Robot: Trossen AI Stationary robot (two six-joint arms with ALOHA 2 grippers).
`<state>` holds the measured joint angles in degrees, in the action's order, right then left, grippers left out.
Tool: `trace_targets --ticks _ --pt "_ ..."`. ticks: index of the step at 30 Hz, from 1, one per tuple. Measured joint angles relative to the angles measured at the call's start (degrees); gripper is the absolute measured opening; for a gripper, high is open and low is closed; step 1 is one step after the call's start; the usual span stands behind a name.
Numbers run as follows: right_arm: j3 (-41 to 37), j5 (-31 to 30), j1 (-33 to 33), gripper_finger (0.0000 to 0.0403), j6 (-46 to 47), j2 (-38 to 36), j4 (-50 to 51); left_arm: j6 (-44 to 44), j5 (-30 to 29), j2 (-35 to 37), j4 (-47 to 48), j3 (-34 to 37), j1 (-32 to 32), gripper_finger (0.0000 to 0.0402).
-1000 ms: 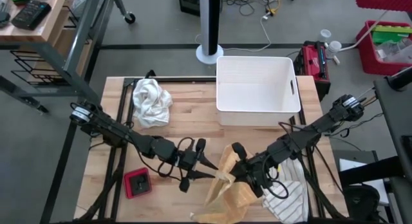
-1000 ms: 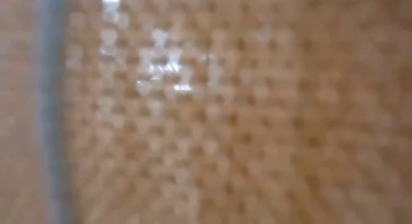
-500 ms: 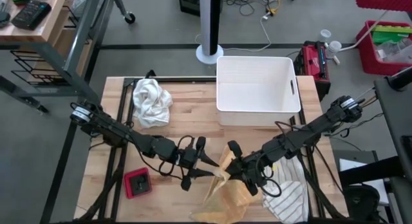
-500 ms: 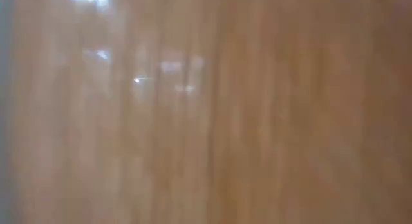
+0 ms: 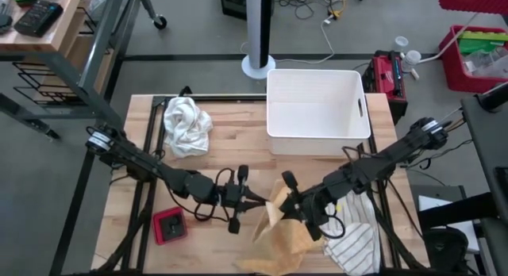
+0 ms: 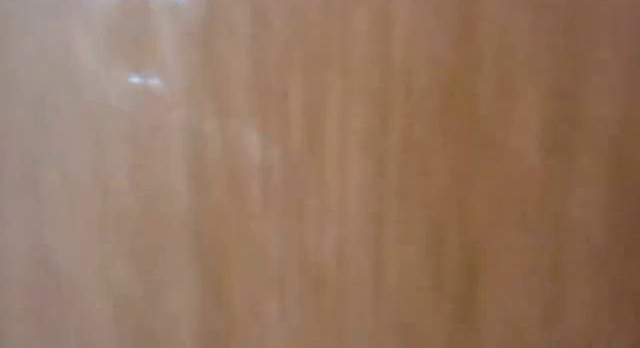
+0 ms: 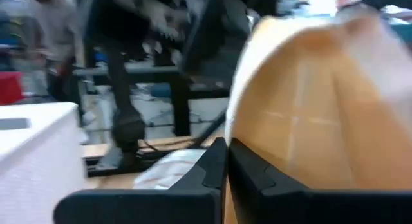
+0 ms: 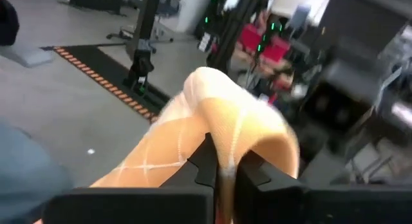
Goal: Fold towel
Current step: Fold the yellow kitchen towel
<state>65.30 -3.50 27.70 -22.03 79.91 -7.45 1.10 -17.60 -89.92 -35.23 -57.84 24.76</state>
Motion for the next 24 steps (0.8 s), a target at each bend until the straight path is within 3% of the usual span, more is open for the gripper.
trace_targets --ticks 5,10,15,20,24 --pt "-0.2 -4.6 0.0 0.0039 5.0 -3.5 10.1 1.1 -6.5 0.5 8.1 -3.6 1.1 0.0001" --pt "0.0 -9.2 0.0 0.0069 11.7 -9.3 19.5 1.0 -22.2 1.5 30.6 -12.4 2.9 0.0000" --pt "0.0 -15.6 0.0 0.0095 19.0 -14.5 27.7 2.5 -32.2 1.7 46.3 -21.5 3.8 0.0000" --pt "-0.3 -22.1 0.0 0.0117 29.3 -18.0 32.4 0.5 -37.2 2.5 67.5 -33.7 3.3 0.0000" --pt "-1.6 -22.3 0.0 0.0135 33.3 -17.4 32.1 -1.8 -38.8 2.4 79.0 -44.7 1.4 0.0000"
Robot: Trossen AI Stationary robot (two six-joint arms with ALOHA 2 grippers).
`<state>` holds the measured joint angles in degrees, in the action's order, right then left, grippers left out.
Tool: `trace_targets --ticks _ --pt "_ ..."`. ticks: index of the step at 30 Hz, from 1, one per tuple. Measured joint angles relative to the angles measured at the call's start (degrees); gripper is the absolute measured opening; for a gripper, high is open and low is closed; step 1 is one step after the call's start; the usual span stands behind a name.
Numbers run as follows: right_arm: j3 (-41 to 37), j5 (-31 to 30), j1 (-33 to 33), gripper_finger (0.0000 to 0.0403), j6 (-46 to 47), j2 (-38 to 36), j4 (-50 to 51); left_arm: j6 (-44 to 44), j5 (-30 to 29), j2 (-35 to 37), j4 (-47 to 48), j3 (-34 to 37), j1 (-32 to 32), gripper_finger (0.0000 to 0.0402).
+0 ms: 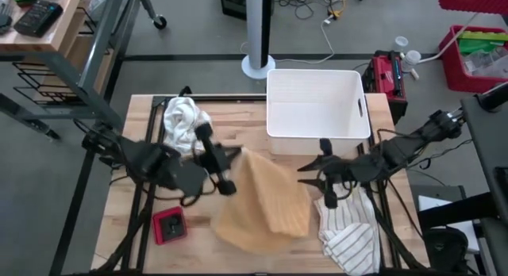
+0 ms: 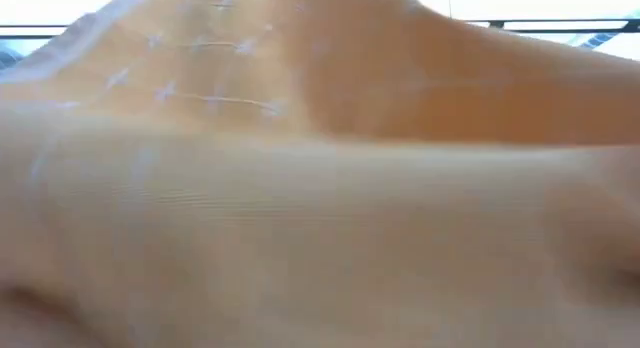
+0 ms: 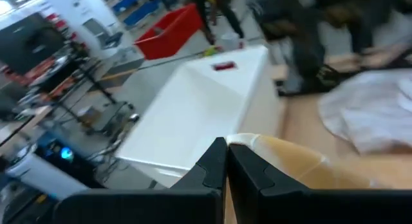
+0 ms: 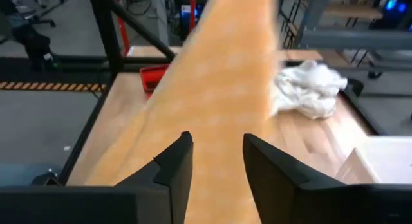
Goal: Fold towel
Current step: Fold the yellow kitchen towel
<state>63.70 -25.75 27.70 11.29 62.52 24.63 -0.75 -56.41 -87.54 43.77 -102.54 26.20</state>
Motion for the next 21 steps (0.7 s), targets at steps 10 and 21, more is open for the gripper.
trace_targets --ticks 10,21 --pt "-1.3 -6.8 0.1 0.0162 -8.4 14.9 -15.4 3.2 -4.4 -0.2 2.3 -17.8 -5.9 0.0000" --pt "6.4 -26.9 -1.9 0.0145 -15.5 32.2 -27.9 13.1 -4.0 -4.0 -7.3 -25.5 -6.5 0.0000"
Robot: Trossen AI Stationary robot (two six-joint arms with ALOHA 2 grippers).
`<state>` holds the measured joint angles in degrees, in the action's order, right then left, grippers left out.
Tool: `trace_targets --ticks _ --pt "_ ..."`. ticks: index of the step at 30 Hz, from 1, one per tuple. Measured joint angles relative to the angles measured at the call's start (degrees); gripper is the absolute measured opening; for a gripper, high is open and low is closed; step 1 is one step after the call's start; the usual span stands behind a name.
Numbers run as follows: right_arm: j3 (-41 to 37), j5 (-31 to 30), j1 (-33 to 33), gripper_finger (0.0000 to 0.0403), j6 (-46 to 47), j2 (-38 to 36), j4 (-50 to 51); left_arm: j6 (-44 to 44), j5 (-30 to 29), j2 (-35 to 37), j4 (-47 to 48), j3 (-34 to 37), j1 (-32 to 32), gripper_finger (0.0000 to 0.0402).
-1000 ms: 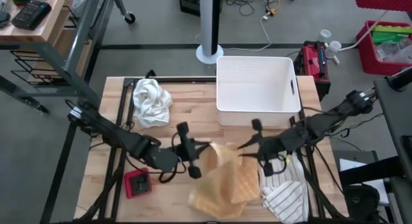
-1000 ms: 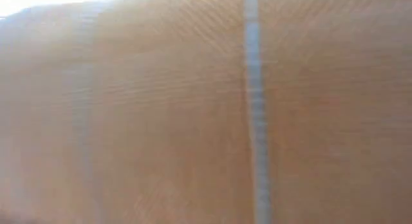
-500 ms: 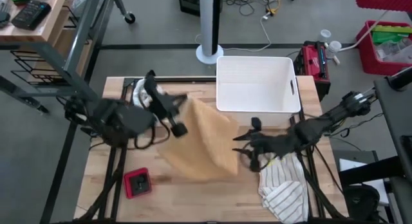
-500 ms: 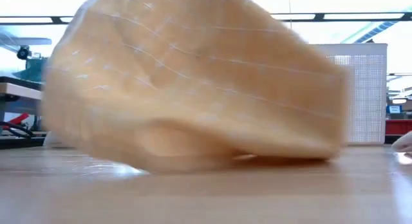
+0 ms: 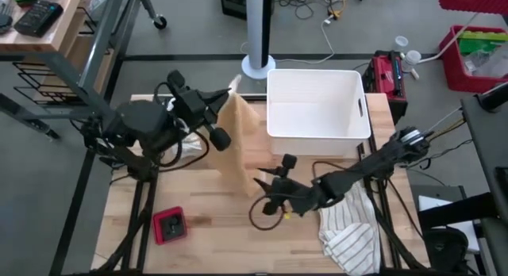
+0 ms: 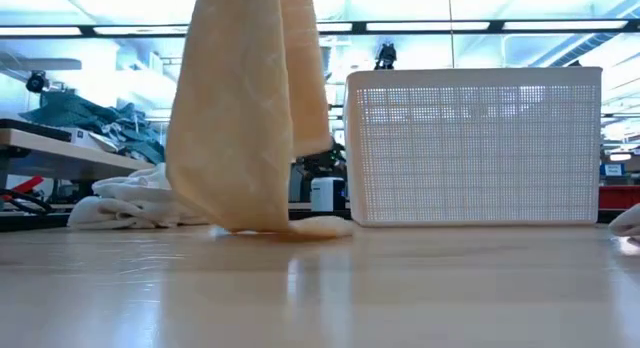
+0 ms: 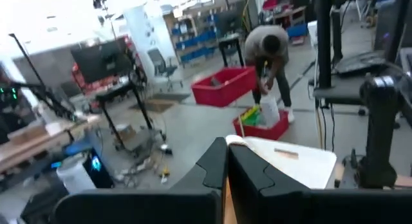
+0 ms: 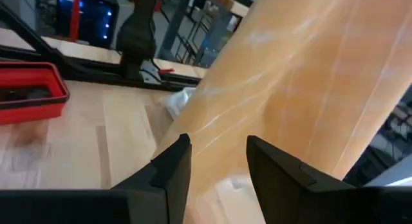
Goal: Fold towel
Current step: Fold the yellow kitchen towel
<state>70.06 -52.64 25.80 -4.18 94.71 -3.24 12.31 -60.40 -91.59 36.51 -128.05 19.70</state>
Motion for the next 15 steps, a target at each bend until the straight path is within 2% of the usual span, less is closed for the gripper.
trace_targets --ticks 7,12,15 --pt "-0.8 -0.5 -0.3 0.0173 2.9 1.2 6.4 3.9 6.1 -2.1 -2.1 -7.0 3.0 0.0000" --pt "-2.4 0.0 -0.2 0.0190 5.7 -4.6 13.0 4.9 10.2 -0.3 -3.9 -6.5 7.0 0.0000" --pt "-4.1 1.5 0.5 0.0197 6.1 -9.9 16.3 5.3 17.0 0.5 -1.8 -6.9 9.4 0.0000"
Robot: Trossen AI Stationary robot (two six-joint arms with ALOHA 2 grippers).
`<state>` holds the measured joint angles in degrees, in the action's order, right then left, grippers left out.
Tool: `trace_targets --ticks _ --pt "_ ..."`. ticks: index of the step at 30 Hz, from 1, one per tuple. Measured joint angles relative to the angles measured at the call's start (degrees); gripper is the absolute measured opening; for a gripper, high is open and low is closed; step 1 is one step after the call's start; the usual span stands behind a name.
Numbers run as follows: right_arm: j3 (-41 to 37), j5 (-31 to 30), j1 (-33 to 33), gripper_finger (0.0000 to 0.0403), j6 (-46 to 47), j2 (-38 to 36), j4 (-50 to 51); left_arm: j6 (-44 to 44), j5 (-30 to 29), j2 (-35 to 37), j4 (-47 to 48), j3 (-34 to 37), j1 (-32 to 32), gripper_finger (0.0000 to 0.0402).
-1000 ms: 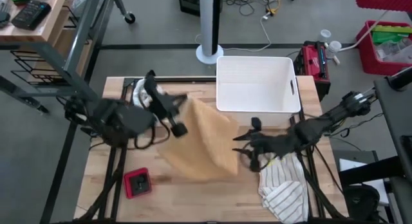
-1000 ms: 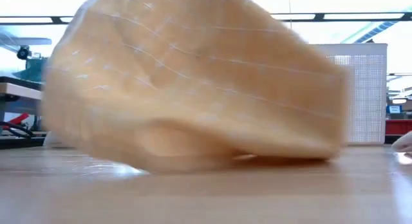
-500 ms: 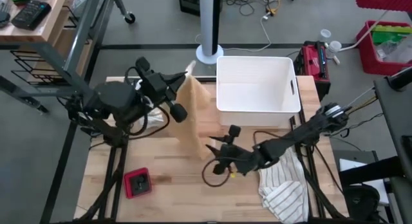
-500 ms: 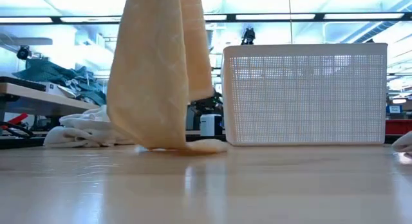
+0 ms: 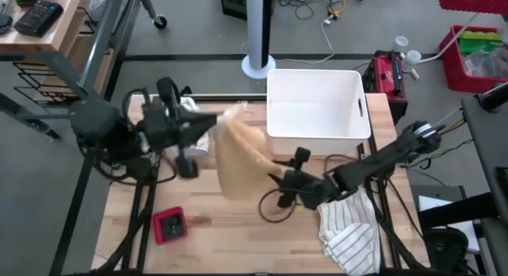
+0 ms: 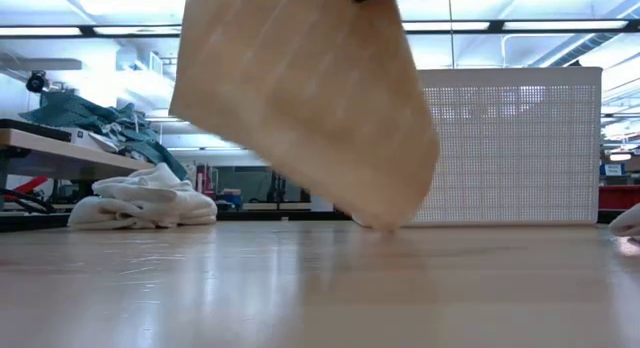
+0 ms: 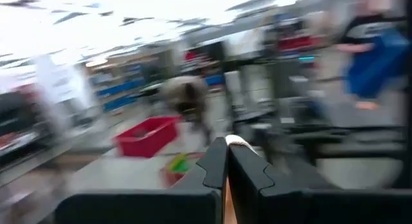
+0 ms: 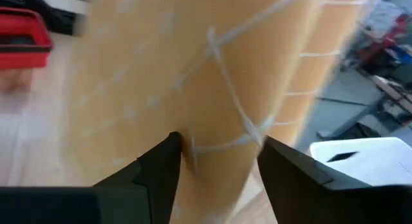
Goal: Fold towel
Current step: Fold the yellow kitchen towel
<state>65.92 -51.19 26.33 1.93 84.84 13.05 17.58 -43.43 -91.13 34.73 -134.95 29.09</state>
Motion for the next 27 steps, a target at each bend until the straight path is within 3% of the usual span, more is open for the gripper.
trace_targets --ticks 3,8,9,12,14,18,27 --pt "-1.8 8.1 1.0 0.0203 -1.0 -6.3 1.8 -0.4 8.6 0.3 1.8 0.3 2.1 0.0000" --pt "-4.0 32.0 1.1 0.0212 -3.3 -16.0 2.0 0.0 21.7 0.3 7.4 0.2 4.0 0.0000" --pt "-4.2 34.3 1.1 0.0214 -4.7 -17.4 1.7 0.7 26.3 0.4 8.4 0.5 4.0 0.0000" --pt "-4.1 33.8 0.7 0.0219 -8.2 -20.1 -0.1 5.0 41.5 0.3 9.4 2.4 4.0 0.0000" --pt "-3.7 33.2 0.0 0.0221 -10.5 -20.2 -3.4 8.6 47.4 0.0 8.5 3.8 4.1 0.0000" --pt "-3.4 36.3 -1.4 0.0224 -13.0 -17.8 -10.5 14.8 48.5 0.0 7.0 6.7 3.9 0.0000" --pt "-3.4 49.0 -3.9 0.0222 -12.0 -3.1 -26.8 15.8 52.5 0.0 1.3 11.4 3.3 0.0000"
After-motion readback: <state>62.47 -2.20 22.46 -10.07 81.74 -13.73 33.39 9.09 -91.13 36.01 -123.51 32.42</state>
